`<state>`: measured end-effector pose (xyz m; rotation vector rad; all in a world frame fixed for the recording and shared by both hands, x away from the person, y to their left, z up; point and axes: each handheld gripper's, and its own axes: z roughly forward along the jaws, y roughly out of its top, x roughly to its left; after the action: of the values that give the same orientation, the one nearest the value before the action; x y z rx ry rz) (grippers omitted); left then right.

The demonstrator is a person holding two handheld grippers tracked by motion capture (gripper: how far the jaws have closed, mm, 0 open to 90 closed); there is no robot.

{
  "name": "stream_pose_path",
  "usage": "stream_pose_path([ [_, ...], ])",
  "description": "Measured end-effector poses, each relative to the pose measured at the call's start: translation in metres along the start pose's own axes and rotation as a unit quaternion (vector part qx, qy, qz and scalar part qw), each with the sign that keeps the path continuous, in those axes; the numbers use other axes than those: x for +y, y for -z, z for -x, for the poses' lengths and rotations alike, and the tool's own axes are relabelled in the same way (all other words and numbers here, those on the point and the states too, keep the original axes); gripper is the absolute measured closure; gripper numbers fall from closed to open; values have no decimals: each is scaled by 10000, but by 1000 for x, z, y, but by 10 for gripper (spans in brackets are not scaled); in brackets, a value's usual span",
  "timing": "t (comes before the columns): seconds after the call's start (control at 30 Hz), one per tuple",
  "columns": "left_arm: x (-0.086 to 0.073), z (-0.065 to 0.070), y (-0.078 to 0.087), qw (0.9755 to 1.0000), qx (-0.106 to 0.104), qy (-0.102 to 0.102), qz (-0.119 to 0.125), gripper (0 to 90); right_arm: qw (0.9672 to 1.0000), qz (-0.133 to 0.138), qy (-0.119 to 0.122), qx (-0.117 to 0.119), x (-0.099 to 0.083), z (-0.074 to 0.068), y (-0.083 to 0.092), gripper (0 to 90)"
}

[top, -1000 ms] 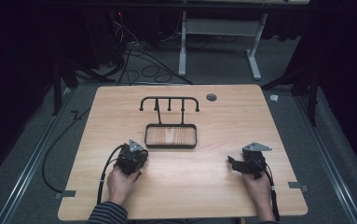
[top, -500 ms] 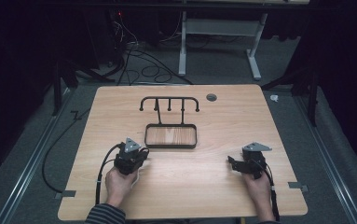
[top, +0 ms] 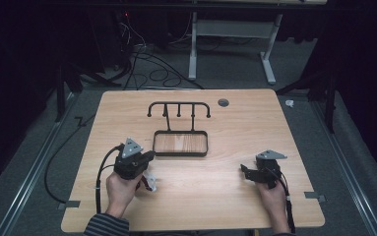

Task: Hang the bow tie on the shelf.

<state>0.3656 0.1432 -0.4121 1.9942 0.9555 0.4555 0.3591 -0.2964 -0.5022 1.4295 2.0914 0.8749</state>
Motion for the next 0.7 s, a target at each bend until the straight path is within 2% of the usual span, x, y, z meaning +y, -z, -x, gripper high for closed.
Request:
stream_pose_path([
  [0.03,0,0,0,10000,0,0,0,866,10000,0,0,0,0,0,0,295],
  [0.07,3,-1,4,9999,-12,46,117,866,10000,0,0,0,0,0,0,296],
  [0.4,19,-2,19,9989,-29,-10,458,866,10000,0,-4,2,0,0,0,296],
  [0.7,35,-1,23,9978,-117,-75,642,866,10000,-1,-2,-1,0,0,0,296],
])
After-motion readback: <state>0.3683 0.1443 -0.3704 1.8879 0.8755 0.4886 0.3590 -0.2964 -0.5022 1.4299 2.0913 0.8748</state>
